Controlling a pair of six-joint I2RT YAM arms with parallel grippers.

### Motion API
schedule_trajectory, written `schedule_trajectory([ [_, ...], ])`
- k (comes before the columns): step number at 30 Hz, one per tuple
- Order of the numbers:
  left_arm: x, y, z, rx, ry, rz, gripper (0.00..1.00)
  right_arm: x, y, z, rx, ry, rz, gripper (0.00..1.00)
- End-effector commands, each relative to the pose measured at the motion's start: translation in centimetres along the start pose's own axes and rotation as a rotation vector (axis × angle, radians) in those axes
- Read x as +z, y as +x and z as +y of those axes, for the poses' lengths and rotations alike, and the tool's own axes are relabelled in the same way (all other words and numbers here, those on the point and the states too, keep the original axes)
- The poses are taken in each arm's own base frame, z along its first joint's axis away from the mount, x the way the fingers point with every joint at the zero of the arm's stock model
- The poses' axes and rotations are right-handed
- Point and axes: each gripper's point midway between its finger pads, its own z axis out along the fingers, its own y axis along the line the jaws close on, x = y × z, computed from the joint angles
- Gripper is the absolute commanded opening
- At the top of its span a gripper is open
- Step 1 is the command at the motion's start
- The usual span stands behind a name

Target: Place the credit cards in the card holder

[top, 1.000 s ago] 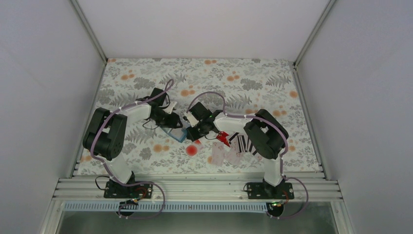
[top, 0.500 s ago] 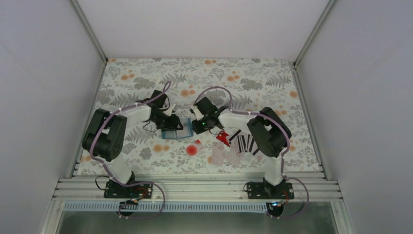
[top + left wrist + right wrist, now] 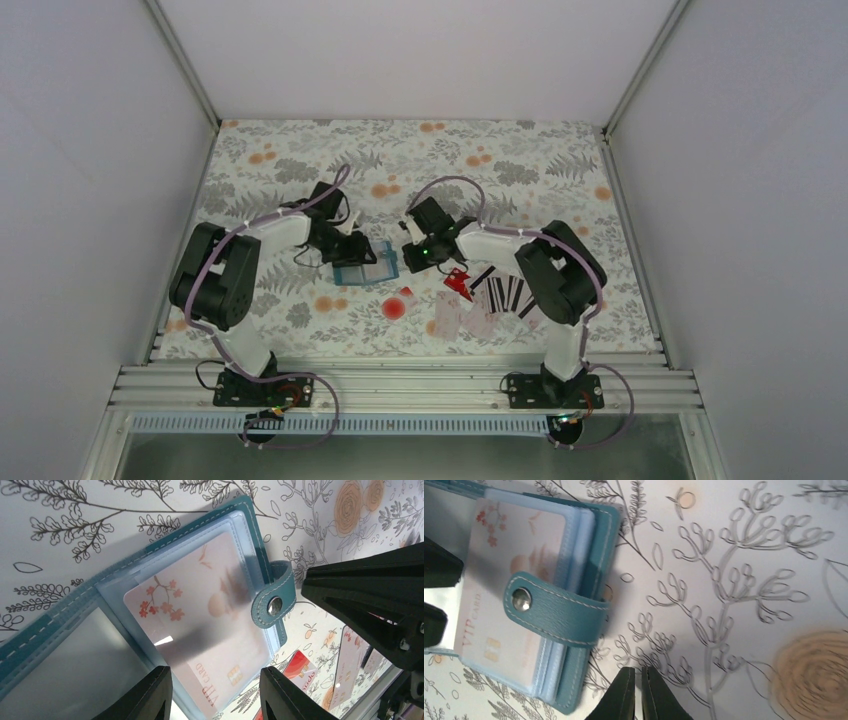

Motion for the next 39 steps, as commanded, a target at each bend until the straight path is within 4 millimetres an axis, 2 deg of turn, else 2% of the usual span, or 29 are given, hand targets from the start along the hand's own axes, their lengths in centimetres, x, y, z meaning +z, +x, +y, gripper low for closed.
schedule_trajectory([
  [1, -0.8, -0.8, -0.6, -0.009, -0.011, -0.016, 0.46, -2.6, -1.1, -0.6, -0.012, 0.024, -0.055, 0.06],
  [8, -3.5, -1.5, -1.4, 0.039, -0.068, -0.057, 0.45, -5.2, -2.0, 1.3, -0.028, -0.052, -0.092, 0.1],
  [12, -4.4, -0.8, -0.7, 0.081, -0.134, -0.052, 0.35, -6.2, -2.5, 3.1, -0.037, -0.136, -0.107, 0.26],
  [15, -4.7, -0.2, -0.1, 0.103, -0.162, -0.054, 0.32, -6.6, -3.0, 4.2, -0.051, -0.192, -0.118, 0.35],
  [19, -4.2, 0.2, 0.1, 0.124, -0.148, -0.058, 0.31, -7.1, -3.5, 6.5, -0.091, -0.314, -0.119, 0.42],
  [23, -4.7, -0.6, -2.7, 0.178, -0.018, -0.116, 0.28, -7.4, -3.9, 8.5, -0.12, -0.432, -0.102, 0.46],
  [26, -4.8, -1.0, -3.1, 0.196, -0.003, -0.134, 0.28, -6.9, -4.0, 8.9, -0.124, -0.455, -0.084, 0.47],
  [32, -3.5, -0.1, -1.1, 0.174, -0.064, -0.095, 0.28, -5.9, -4.6, 9.3, -0.116, -0.481, -0.056, 0.47],
  [39, -2.2, 0.7, 0.8, 0.153, -0.121, -0.058, 0.27, -3.4, -3.5, 9.1, -0.088, -0.478, 0.02, 0.47],
])
